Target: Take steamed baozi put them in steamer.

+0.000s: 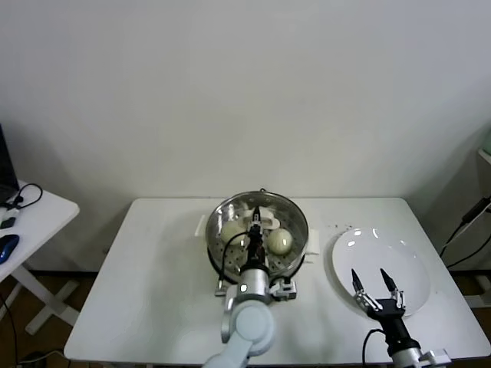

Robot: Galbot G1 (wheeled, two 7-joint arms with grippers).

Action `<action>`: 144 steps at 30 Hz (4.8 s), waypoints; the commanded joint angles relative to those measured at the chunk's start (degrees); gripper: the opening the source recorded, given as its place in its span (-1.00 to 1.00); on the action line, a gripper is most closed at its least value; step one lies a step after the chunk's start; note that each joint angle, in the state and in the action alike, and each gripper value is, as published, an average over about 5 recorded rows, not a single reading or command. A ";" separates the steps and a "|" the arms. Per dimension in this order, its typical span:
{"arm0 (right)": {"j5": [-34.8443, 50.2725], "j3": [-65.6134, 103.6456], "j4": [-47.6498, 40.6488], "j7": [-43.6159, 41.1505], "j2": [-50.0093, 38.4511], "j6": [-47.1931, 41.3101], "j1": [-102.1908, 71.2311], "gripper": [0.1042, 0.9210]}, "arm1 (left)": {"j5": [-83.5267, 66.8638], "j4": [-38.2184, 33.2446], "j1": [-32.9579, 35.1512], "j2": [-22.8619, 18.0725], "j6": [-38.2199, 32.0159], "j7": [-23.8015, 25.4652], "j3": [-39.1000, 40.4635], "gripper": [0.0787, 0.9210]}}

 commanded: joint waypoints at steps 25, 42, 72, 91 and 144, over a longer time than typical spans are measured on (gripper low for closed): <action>-0.02 -0.18 0.10 -0.05 0.88 0.04 0.10 0.76 | 0.22 -3.02 0.58 2.50 -2.01 0.61 -0.13 -0.27; -0.18 -0.69 0.08 -0.23 1.12 0.02 -0.03 0.76 | -4.07 -14.36 4.09 9.85 -2.84 0.66 -2.18 0.75; -1.52 -1.70 -0.04 -0.52 1.63 -0.21 0.46 0.76 | -58.30 -25.50 16.47 22.37 -11.32 -18.19 -21.72 0.77; -4.77 -2.98 -2.50 1.51 2.20 6.24 0.22 0.76 | -111.77 -7.71 24.56 18.40 -40.17 -3.78 -44.36 0.77; -7.46 -3.59 -4.54 3.51 3.46 8.85 0.58 0.76 | -113.39 1.85 27.09 17.22 -48.95 -2.15 -41.90 0.77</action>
